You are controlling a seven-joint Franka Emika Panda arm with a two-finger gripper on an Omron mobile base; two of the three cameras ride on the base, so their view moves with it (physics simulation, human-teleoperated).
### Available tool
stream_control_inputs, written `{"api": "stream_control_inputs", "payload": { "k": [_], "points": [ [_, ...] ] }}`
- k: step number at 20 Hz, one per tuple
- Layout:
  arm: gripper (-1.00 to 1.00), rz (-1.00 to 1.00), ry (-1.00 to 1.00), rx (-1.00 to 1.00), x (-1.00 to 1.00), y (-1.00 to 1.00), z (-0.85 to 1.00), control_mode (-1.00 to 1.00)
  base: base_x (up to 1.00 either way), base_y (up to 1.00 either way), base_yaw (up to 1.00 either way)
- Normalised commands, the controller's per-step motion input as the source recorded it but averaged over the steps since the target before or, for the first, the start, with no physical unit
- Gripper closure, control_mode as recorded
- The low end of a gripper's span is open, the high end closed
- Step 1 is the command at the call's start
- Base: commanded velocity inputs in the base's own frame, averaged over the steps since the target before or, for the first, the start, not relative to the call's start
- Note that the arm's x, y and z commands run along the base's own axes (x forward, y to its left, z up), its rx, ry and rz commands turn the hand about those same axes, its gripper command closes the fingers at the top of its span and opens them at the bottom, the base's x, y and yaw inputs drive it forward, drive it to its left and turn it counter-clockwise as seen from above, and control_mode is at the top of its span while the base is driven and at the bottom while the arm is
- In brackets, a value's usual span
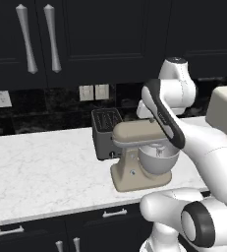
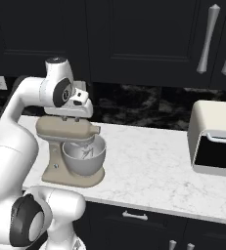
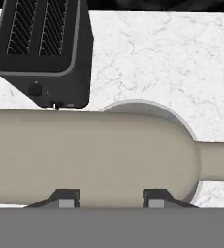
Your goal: Navigate to the shelves.
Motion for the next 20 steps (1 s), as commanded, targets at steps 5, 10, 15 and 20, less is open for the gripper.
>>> {"api": "stream_control_inputs", "payload": {
  "k": [5, 10, 15, 20],
  "points": [
    [-1.0, 0.0, -0.02, 0.0, -0.56, -0.01, 0.0, -1.0, 0.0, 0.0, 0.0],
    [-1.0, 0.0, -0.02, 0.0, -0.98, -0.09, -0.08, -1.0, 0.0, 0.0, 0.0],
    [-1.0, 0.0, -0.02, 0.0, -0.77, -0.01, -0.31, -1.0, 0.0, 0.0, 0.0],
    [-1.0, 0.0, 0.0, 0.0, -0.36, 0.0, -0.28, 1.0, -0.27, -0.01, 0.03]
  ]
}}
